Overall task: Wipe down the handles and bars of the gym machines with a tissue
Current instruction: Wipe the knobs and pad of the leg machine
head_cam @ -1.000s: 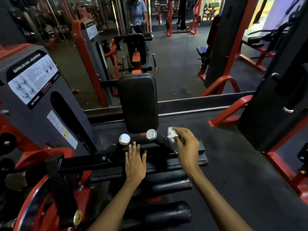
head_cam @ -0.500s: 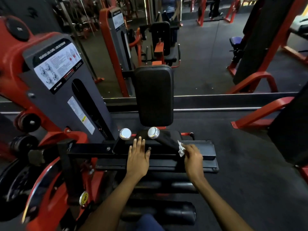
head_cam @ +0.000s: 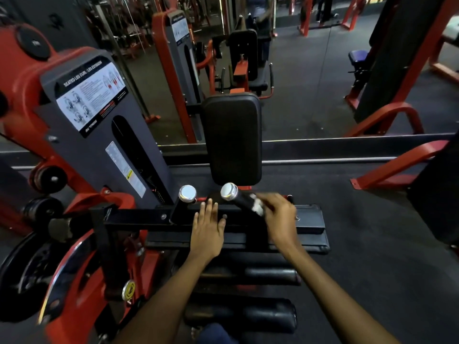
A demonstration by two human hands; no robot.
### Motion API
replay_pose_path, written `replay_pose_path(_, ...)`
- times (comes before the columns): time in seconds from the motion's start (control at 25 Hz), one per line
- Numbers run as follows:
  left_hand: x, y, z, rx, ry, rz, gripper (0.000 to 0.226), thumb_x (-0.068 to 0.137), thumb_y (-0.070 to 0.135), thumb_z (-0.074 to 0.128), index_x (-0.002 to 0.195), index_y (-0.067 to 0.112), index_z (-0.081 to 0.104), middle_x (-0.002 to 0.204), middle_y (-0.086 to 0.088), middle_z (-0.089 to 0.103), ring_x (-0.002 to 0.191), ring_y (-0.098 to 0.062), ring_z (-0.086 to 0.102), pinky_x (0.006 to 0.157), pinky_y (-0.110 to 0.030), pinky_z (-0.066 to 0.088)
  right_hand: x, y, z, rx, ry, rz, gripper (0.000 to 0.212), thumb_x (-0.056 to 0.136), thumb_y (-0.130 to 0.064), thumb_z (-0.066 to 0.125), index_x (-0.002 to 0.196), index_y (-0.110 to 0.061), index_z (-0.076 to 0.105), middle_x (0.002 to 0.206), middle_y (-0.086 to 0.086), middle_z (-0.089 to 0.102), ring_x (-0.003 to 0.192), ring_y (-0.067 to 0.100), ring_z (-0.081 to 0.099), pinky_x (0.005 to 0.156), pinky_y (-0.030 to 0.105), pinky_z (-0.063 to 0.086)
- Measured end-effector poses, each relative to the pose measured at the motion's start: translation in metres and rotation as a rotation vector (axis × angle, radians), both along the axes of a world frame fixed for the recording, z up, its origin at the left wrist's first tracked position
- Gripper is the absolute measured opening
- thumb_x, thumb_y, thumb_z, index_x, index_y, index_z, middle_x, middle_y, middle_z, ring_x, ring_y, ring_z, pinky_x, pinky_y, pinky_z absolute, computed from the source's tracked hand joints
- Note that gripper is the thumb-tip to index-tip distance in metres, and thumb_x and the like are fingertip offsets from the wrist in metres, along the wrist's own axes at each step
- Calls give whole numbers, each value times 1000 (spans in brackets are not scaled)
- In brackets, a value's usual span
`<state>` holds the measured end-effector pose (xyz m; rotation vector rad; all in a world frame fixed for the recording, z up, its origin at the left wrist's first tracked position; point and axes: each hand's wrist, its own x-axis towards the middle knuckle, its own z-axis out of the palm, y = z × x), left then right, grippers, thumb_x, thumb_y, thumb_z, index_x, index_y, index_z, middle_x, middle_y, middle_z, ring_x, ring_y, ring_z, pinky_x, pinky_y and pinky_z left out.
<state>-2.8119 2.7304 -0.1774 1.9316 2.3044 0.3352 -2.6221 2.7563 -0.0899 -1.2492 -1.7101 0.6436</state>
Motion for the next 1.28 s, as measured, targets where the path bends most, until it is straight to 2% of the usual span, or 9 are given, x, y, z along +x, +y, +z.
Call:
replay_pose_path(0.12, -1, 1, -1, -4, 18, 0, 85, 84, 55, -10, 154, 11, 10, 162, -4, -1, 149, -20, -9, 119, -38, -2, -32, -5, 30, 142, 98, 126, 41, 72, 16, 52, 104, -3, 69, 104, 3, 67, 98, 10, 61, 91, 12, 44)
replay_pose_path(0.36, -1, 0, 1, -4, 4, -1, 57, 104, 36, 22, 154, 13, 8, 162, -2, -5, 148, -18, -14, 120, -36, -5, 17, -11, -38, -41, -37, -192, 35, 77, 17, 56, 99, -5, 70, 93, 7, 67, 89, 27, 65, 81, 23, 48)
replay_pose_path(0.48, -1, 1, -1, -15, 29, -3, 61, 102, 44, 12, 154, 12, 9, 162, -3, -3, 148, -19, -11, 119, -37, -4, -25, -14, 12, 145, 92, -39, 23, 82, 6, 63, 102, -2, 69, 99, 4, 64, 93, 12, 60, 86, 14, 45)
replay_pose_path(0.6, -3, 0, -2, -5, 8, -13, 82, 86, 54, -8, 154, 12, 11, 162, -3, -1, 148, -19, -10, 119, -37, -3, -19, -17, -11, 296, -15, 92, 20, 82, 9, 61, 98, -3, 65, 97, 3, 57, 90, 12, 56, 82, 20, 46)
replay_pose_path(0.72, -3, 1, -2, 1, -3, -28, 65, 100, 48, 11, 154, 11, 12, 162, -3, -1, 148, -20, -10, 120, -37, -3, 23, -28, -61, 250, -245, 5, 29, 78, 10, 63, 94, -14, 58, 88, -8, 43, 81, 4, 41, 72, 18, 44)
replay_pose_path(0.92, -4, 1, 0, -25, 15, -23, 88, 82, 55, -12, 154, 11, 11, 162, -4, -1, 149, -21, -8, 119, -38, -3, -25, -28, 7, 357, -36, 44, 21, 85, -3, 57, 103, -1, 67, 101, 3, 56, 97, 11, 49, 87, 16, 43)
replay_pose_path(1.08, -4, 2, 4, -53, 26, -27, 64, 101, 47, 11, 154, 11, 7, 162, -4, -5, 148, -21, -11, 119, -37, -4, 2, -11, -30, 281, -120, -10, 17, 86, -5, 59, 100, -2, 69, 96, 1, 58, 92, 21, 57, 83, 10, 40)
replay_pose_path(1.2, -2, -1, 3, -40, 6, -24, 81, 87, 54, -7, 154, 11, 8, 162, -3, -6, 148, -21, -11, 119, -38, -5, 28, -19, -46, 178, -152, -93, 18, 82, -3, 59, 97, -4, 69, 89, -6, 52, 81, 28, 60, 74, 13, 38)
replay_pose_path(1.28, -2, 1, 2, -52, 12, -24, 70, 96, 51, 2, 154, 11, 7, 162, -3, -6, 148, -21, -12, 120, -38, -5, 0, -18, -5, 227, -66, 19, 20, 83, -4, 56, 100, -2, 66, 95, 2, 55, 91, 19, 56, 81, 15, 42)
